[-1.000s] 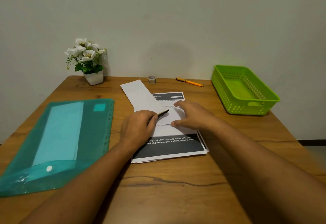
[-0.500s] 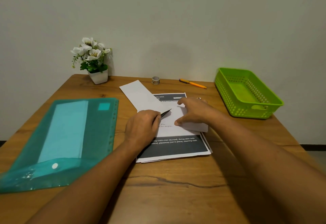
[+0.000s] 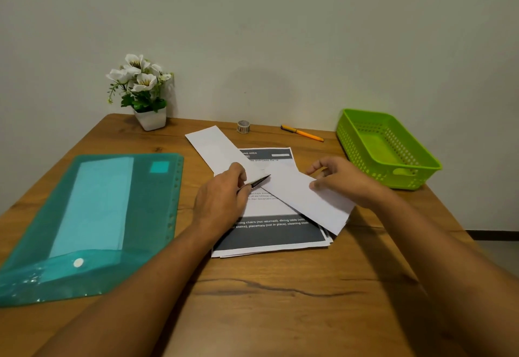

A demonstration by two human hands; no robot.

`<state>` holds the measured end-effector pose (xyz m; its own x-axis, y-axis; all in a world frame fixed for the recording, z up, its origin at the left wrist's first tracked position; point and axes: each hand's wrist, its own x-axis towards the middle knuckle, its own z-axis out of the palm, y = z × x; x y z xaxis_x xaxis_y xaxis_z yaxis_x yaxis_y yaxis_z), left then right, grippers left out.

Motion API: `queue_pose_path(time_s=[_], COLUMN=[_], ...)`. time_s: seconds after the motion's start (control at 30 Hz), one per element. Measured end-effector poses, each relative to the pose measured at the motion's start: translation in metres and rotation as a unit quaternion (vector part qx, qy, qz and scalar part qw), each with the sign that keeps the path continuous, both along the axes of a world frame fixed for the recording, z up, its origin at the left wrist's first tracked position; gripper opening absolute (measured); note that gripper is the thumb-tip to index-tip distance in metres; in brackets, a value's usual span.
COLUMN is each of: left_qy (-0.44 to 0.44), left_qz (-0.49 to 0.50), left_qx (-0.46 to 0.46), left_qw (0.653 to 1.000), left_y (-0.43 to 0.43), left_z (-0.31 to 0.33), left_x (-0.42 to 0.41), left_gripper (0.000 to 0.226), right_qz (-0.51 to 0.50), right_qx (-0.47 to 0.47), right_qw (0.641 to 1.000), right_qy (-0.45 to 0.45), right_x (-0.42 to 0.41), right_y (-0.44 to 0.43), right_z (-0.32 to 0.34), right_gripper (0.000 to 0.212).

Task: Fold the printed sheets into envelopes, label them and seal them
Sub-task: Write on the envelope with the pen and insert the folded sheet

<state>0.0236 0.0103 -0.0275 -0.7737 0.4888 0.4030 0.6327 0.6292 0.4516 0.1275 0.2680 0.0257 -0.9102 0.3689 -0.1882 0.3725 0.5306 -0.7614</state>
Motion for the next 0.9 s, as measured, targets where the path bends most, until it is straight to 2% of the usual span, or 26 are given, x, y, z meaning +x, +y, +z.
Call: queue_pose_path(time_s=[0.13, 0.4, 0.6, 0.9], left_qy=[0.005, 0.007, 0.000, 0.008], left_qz=[-0.013, -0.043, -0.014, -0.086], left_qx=[0.005, 0.038, 0.043, 0.008], left_qw=[1.000, 0.998, 0.999, 0.996], left_y=[-0.003, -0.003, -0.003, -0.004], left_z=[0.000, -0.003, -0.003, -0.005], left_x=[0.000, -0.003, -0.001, -0.007], left_gripper=[0.012, 0.024, 0.009, 0.042], right_qz=[0.002, -0.053, -0.092, -0.103], right_qx=[-0.003, -0.042, -0.062, -0.082], right_qw=[1.000, 0.996, 0.990, 0.985], right_qy=[0.025, 0.050, 0.085, 0.108], right_x=[0.005, 0.017, 0.026, 0.036], right_y=[0.003, -0.003, -0.008, -0.024], right_z=[-0.004, 0.012, 0.020, 0.018], right_gripper=[0.029, 0.019, 0.019, 0.017])
